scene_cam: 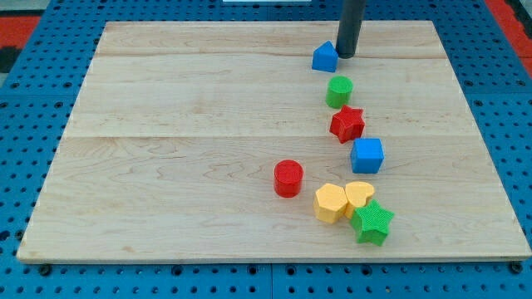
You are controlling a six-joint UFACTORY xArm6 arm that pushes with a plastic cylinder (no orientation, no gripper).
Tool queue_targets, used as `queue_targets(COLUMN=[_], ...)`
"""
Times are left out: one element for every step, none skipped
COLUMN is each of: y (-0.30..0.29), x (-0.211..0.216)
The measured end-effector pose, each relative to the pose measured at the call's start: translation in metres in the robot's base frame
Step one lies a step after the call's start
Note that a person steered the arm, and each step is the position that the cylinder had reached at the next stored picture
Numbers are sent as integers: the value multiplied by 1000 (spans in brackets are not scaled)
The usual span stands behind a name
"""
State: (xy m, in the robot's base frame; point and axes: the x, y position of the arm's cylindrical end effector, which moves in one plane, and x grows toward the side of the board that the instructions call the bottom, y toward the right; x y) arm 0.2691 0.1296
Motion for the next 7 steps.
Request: queue_targets(y=[0, -27, -30, -35, -42, -94, -147], x=[-32, -37, -11, -5, -19, -7, 29])
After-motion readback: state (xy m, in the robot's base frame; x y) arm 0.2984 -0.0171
